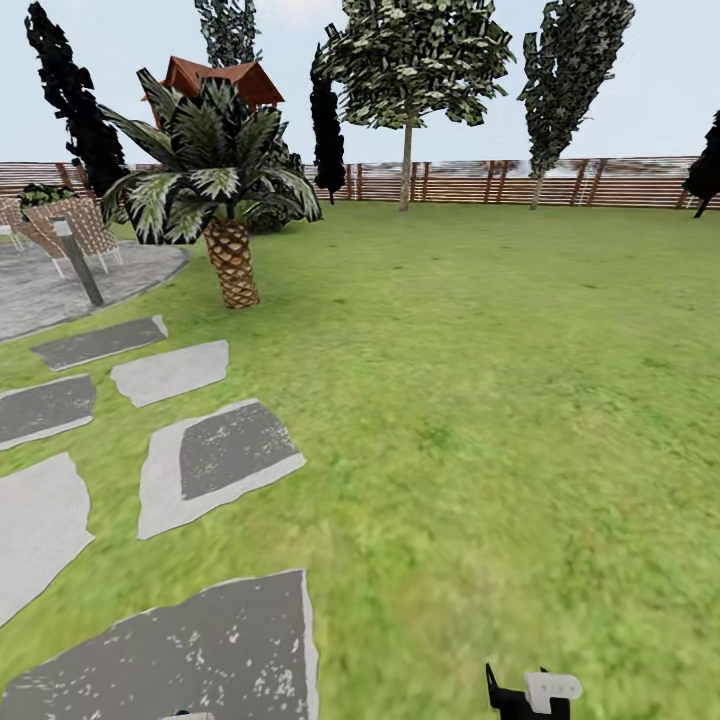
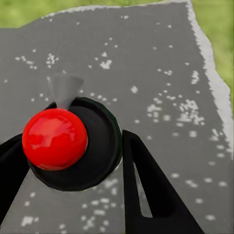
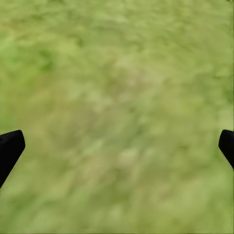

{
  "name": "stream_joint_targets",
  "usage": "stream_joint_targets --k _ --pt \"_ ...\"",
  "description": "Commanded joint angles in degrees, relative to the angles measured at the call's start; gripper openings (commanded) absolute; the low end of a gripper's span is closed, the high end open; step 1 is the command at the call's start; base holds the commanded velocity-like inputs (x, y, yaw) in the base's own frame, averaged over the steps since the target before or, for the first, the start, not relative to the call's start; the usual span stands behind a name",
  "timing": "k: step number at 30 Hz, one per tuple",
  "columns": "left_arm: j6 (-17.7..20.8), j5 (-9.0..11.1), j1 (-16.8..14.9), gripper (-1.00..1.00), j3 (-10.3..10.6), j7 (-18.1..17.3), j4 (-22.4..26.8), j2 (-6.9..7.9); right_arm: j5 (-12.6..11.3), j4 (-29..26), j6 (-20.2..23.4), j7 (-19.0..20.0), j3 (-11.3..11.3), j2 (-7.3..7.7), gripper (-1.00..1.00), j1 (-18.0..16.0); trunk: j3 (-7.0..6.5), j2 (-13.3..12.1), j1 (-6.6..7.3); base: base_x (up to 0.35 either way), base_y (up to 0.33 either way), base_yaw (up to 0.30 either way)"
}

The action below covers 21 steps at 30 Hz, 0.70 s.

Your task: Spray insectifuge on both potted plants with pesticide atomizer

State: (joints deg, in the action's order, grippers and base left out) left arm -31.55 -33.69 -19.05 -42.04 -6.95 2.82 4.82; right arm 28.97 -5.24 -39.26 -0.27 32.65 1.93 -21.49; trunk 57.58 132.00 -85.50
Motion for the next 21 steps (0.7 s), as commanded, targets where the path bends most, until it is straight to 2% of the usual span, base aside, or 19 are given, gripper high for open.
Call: stream_joint_targets --k 1,21 --pt "-0.1 -0.1 0.0 -1.00 -0.5 -0.4 0.0 0.01 0.6 0.1 -0.2 0.0 0.5 0.00 1.00 0.0 0.05 0.0 -0.02 0.340 0.000 0.000" --pt "0.0 -0.1 0.0 -1.00 -0.5 -0.4 0.0 0.01 0.6 0.1 -0.2 0.0 0.5 0.00 1.00 0.0 0.05 0.0 -0.02 0.340 0.000 0.000"
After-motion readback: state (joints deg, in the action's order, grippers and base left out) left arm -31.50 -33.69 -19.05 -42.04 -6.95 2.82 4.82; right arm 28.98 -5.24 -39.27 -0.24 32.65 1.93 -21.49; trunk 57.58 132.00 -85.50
